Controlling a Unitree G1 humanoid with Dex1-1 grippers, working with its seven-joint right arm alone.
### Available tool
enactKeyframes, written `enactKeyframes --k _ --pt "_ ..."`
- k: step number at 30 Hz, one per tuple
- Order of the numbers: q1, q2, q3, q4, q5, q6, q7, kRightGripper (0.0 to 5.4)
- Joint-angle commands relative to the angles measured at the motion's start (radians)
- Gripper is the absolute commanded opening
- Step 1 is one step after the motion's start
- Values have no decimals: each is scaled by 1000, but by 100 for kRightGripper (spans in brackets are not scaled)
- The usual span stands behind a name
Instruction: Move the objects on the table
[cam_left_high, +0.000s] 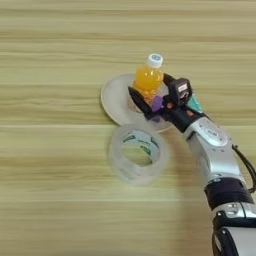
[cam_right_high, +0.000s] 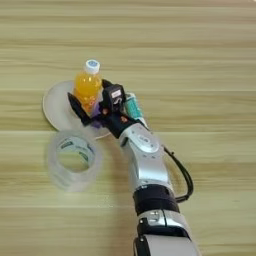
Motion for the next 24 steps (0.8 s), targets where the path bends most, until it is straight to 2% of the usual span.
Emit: enactKeyframes --k 1,6,19,24 --pt "-141 -10 -17 46 -6 -36 -38 536" --pt "-179 -1 -17 101 -7 -56 -39 536" --pt "-187 6 -24 124 -8 -78 -51 343" --pt "-173 7 -29 80 -9 -88 -76 342"
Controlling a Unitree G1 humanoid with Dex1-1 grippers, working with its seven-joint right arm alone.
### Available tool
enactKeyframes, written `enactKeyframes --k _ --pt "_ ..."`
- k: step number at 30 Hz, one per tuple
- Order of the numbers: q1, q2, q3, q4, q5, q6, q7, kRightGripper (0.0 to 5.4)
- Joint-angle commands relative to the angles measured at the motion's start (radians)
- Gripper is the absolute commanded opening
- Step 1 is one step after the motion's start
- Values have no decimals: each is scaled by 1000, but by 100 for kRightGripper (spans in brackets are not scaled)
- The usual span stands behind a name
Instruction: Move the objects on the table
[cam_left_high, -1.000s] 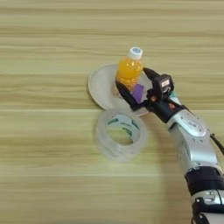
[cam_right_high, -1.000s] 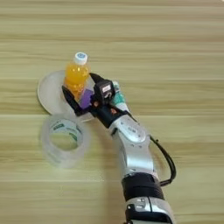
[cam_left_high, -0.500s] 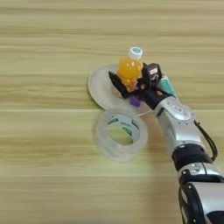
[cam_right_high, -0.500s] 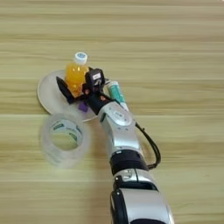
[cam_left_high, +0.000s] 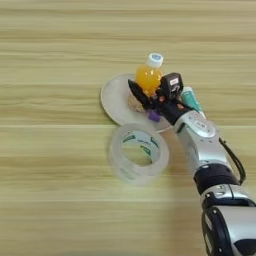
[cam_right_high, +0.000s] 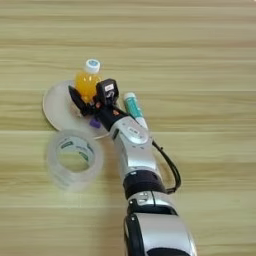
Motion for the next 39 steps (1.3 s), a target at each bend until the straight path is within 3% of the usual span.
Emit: enactKeyframes --k 1,11,19,28,39 --pt "-73 -26 -22 -99 2 -41 -37 342" --pt "-64 -45 -37 -186 -9 -50 -81 342" --pt "-56 -131 -125 -228 -5 -59 -140 341" --pt "-39 -225 -230 -135 -19 -63 -226 341" --pt "-42 -284 -252 55 -50 -109 -298 341"
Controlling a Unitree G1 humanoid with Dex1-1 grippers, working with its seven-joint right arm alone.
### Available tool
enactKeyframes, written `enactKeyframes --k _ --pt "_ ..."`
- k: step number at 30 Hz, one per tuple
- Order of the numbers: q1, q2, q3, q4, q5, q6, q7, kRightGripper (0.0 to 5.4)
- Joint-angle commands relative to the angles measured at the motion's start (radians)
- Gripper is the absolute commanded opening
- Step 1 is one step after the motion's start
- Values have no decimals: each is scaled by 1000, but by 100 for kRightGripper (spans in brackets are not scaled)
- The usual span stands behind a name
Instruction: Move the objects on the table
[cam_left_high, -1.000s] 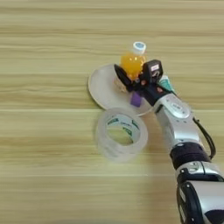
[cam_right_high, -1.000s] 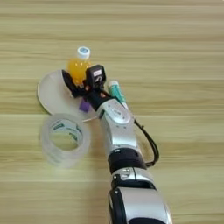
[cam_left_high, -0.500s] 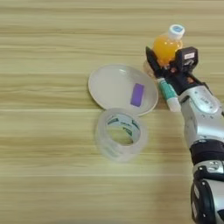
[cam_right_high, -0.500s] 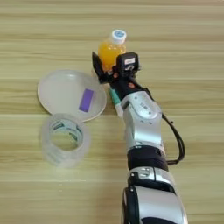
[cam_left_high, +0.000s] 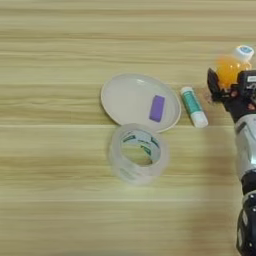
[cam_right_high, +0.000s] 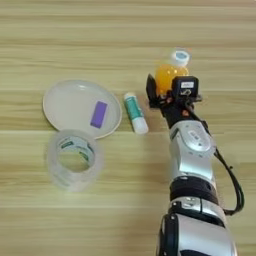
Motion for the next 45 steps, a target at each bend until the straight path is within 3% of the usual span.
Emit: enactKeyframes --k 1,20,23,36,45 --pt "-81 -85 -16 1 -9 -59 -34 341" --pt "-125 -84 10 192 -18 -119 -37 341" --pt "-121 -84 13 188 -18 -126 -42 397" --pt "-44 -71 21 106 -20 -126 -48 538" --pt "-8 -58 25 98 -13 -113 -49 538"
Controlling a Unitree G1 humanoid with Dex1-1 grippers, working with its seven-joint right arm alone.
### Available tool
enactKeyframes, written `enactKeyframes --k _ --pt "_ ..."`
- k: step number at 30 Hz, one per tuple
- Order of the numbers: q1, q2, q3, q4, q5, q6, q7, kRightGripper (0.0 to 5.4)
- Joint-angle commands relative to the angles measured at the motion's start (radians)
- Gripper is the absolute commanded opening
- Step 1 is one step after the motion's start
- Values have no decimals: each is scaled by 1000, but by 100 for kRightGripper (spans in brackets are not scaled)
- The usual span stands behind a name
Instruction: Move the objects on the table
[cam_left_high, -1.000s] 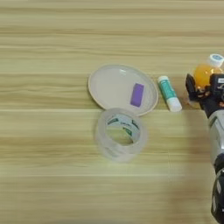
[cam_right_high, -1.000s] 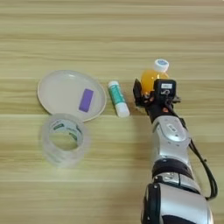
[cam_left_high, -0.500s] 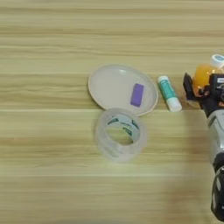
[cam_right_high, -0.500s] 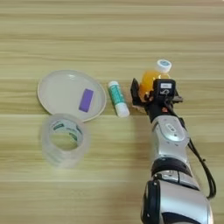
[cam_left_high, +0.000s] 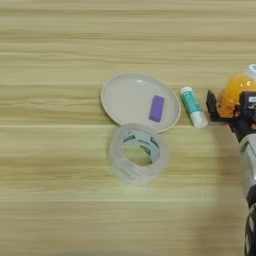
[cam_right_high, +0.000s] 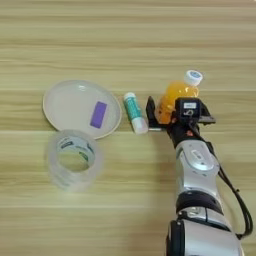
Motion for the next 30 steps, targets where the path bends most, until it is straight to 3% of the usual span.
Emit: enactKeyframes --k 1,19,30 --pt "-42 -31 -5 -59 8 -4 -15 538" --pt "106 -24 -6 -263 -1 83 -33 538" --pt "209 -16 -22 -458 70 259 32 538"
